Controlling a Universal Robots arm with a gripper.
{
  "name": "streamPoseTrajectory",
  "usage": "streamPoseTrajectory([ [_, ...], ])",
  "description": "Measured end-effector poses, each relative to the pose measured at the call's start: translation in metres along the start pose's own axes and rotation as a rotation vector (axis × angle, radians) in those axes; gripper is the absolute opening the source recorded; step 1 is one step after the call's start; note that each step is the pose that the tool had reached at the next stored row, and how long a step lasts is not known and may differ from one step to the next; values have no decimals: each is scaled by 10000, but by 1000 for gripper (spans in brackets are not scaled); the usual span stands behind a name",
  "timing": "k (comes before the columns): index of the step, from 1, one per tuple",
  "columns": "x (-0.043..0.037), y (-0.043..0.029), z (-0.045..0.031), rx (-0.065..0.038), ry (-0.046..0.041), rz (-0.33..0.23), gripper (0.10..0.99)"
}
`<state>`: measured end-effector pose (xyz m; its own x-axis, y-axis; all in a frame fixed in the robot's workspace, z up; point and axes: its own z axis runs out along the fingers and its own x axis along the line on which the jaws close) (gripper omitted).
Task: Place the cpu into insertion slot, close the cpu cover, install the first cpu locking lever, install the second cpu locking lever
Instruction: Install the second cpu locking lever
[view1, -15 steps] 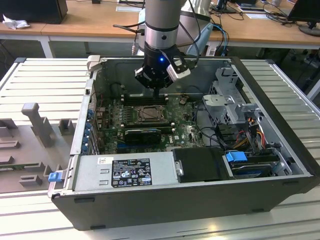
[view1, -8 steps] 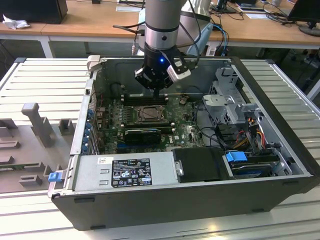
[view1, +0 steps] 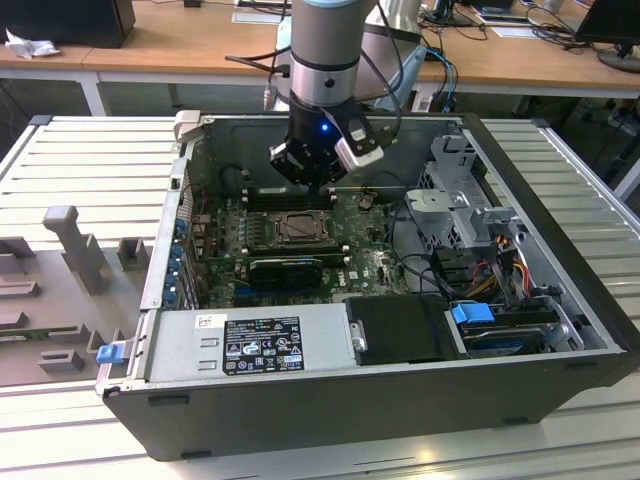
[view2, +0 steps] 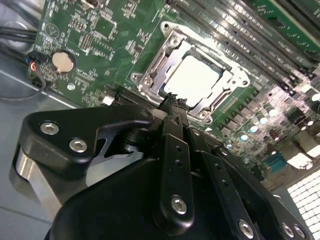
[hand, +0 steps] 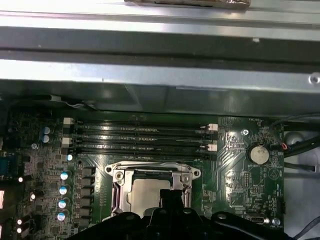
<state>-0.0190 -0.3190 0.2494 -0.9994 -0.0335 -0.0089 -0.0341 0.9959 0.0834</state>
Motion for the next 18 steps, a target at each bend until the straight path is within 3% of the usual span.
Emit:
streamPoseTrajectory([
  [12, 7, -228, -14, -11, -1, 0, 106],
  [14, 9, -276, -18, -81, 9, 1, 106],
  [17, 11, -344, -18, -281, 88, 10, 106],
  [18, 12, -370, -16, -289, 102, 10, 106],
])
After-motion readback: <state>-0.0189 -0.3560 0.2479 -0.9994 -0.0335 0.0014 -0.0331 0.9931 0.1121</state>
